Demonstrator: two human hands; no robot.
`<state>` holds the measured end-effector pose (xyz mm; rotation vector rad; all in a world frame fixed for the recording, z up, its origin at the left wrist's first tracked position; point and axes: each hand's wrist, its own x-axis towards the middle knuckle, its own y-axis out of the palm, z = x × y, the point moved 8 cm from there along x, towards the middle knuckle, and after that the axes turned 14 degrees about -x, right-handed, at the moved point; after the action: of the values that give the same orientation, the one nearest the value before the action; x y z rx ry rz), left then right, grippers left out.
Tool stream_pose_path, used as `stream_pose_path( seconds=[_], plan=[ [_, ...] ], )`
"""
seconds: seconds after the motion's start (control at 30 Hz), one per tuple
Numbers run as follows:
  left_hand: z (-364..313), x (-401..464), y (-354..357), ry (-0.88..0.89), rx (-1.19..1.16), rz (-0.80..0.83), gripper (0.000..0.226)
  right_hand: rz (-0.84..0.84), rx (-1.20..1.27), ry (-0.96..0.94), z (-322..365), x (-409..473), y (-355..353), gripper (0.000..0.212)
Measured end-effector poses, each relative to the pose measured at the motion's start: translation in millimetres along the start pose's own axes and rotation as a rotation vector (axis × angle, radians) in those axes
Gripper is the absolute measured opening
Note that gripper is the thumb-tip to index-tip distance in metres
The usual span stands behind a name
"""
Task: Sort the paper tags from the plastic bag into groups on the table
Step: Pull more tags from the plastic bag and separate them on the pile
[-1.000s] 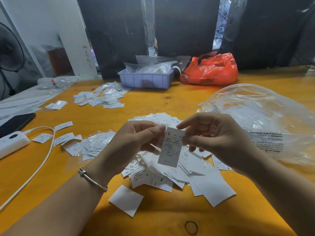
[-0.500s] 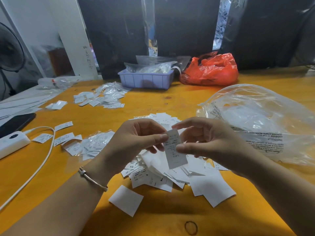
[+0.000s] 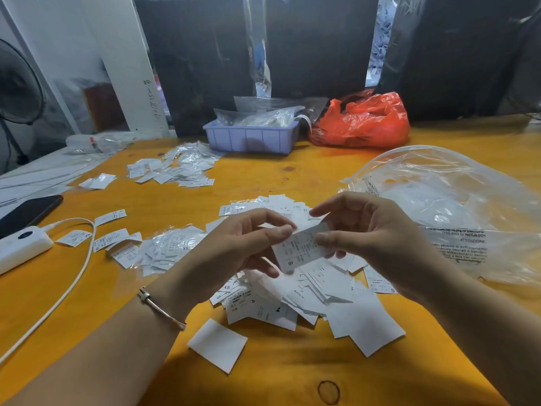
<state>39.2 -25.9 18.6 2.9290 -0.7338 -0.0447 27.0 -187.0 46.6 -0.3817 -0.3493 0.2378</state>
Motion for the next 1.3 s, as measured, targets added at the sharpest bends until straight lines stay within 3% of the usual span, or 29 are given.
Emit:
stream_pose_path(
  seconds=[0.13, 0.27, 0.37, 0.47, 0.57, 0.87, 0.97, 1.07, 1.17, 1.3],
  plan=[
    [-6.0, -0.4, -4.9, 0.058, 0.082, -0.047, 0.017, 0.054, -0.015, -0.004, -0.4, -1.1, 7.4, 0.023],
    [-15.2, -4.1, -15.2, 0.072, 0.147, -0.089, 0.014, -0.029, -0.06, -0.021, 0.7, 0.0, 1.3, 0.02],
    [-29.3, -9.3, -60.1, 0.099, 0.178, -0.36, 0.019, -0.129, -0.155, 0.0, -2.1, 0.7, -10.0, 0.016],
    [-39.3, -22.3, -112.5, 0.103, 0.317, -0.682, 0.005, -0.165, -0.169, 0.036, -6.3, 1.4, -15.4, 0.015],
    [-35.1, -30.1, -143.3, 0.013, 0.455, -0.812, 0.005, -0.164, -0.194, 0.051, -9.1, 2.1, -15.8, 0.015],
    [-11.4, -34.2, -171.4, -0.246, 0.722, -0.861, 0.015, -0.148, -0.255, 0.044, -10.8, 4.2, -13.8, 0.014],
    [-13.5, -33.7, -169.2, -0.269, 0.877, -0.873, 0.019, -0.234, -0.407, 0.016, -9.6, 5.1, -25.0, 0.01],
    [-26.0, -29.8, -153.5, -0.109, 0.97, -0.86, 0.017, -0.415, -0.714, -0.014, -1.7, 2.5, -48.6, 0.008],
    [-39.4, -22.9, -122.0, 0.165, 0.831, -0.783, 0.012, -0.558, -0.95, 0.065, -2.3, -0.6, -77.1, 0.014],
    [-36.8, -12.7, -80.6, 0.257, 0.67, -0.564, 0.009, -0.541, -1.117, 0.245, -15.8, 0.6, -102.7, 0.013]
  ],
)
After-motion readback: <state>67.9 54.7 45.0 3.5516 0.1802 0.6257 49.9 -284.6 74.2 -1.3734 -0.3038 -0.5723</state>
